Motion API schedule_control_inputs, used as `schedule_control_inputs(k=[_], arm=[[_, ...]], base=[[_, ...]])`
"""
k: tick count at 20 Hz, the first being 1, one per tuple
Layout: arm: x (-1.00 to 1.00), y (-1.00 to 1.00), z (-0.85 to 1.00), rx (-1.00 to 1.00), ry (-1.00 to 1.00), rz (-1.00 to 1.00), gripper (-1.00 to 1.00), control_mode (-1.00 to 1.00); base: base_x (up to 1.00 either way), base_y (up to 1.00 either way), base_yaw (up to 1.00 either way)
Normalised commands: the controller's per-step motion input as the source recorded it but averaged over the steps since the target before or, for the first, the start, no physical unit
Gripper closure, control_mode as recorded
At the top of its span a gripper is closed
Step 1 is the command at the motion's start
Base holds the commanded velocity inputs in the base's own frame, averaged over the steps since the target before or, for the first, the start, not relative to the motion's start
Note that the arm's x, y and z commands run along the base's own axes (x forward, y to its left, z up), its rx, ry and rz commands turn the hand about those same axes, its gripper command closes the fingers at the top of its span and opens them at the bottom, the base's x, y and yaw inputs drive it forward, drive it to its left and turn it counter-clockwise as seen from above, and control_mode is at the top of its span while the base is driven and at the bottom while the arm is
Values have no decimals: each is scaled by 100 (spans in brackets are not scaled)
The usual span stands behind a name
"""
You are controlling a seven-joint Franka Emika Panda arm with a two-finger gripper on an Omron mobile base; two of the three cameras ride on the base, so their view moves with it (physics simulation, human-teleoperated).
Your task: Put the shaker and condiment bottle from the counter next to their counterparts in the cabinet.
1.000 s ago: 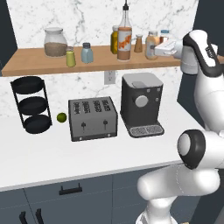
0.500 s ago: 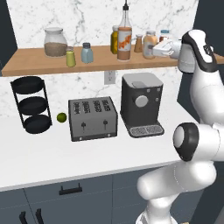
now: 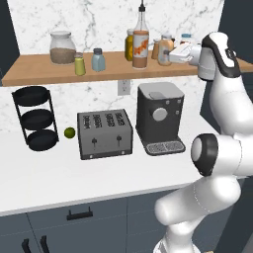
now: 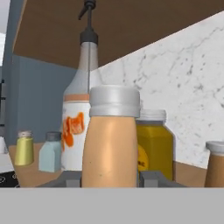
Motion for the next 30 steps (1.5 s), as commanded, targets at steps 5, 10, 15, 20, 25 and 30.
schedule_control_inputs(k=[5,10,15,20,25,30], arm=[[7,12,-12,0,-3,3,100,-100],[9,25,-21,0,-1,4,100,-100],[14,5,-7,0,-3,5,100,-100],[19,0,-3,2,-10,5,100,-100],[21,0,-14,0,-5,5,100,-100],[15,0,-24,0,3,2,100,-100]], base=[[0,0,0],[0,0,0],[0,0,0],[0,0,0],[0,0,0],[0,0,0]])
